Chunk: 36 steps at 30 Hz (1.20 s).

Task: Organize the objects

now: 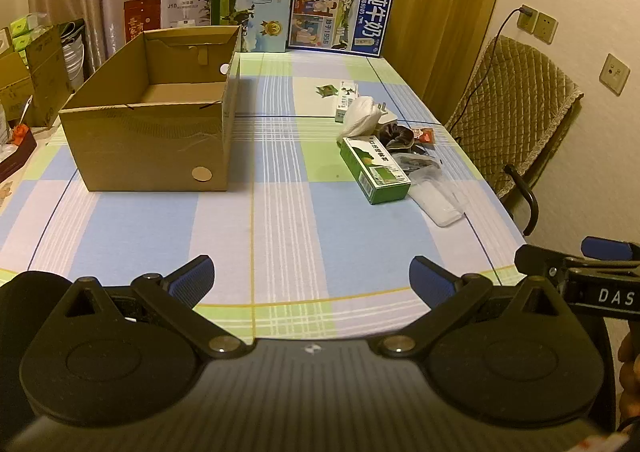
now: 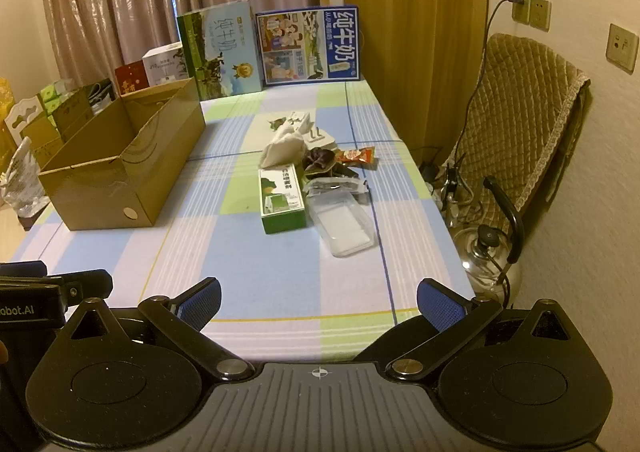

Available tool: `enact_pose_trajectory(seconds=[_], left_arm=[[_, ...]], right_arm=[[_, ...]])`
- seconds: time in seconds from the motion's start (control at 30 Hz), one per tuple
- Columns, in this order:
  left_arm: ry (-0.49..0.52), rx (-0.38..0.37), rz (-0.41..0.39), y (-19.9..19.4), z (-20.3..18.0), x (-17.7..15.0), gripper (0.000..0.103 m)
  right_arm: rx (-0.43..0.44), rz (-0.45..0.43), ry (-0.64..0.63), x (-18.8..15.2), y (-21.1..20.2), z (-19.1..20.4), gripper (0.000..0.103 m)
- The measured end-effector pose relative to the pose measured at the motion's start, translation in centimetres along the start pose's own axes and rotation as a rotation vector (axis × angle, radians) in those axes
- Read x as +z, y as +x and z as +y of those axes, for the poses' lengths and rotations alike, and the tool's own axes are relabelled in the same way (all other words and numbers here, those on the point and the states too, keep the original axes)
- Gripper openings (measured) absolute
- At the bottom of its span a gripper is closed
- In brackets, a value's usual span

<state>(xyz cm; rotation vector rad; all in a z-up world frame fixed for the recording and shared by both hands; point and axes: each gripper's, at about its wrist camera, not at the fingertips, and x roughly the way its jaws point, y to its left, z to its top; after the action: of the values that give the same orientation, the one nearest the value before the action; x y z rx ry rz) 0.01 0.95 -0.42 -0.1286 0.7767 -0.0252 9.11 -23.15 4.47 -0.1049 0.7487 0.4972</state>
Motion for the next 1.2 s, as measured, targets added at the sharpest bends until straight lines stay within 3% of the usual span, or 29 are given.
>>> enact_pose_trajectory(seconds=[1.2], left_arm=[[-0.02,0.042,-0.002,-0.06,-0.46,-0.05,0.102]], right_arm=[[0.003,0.003,-0.005,0.18,-0.12,0.01,0.101]])
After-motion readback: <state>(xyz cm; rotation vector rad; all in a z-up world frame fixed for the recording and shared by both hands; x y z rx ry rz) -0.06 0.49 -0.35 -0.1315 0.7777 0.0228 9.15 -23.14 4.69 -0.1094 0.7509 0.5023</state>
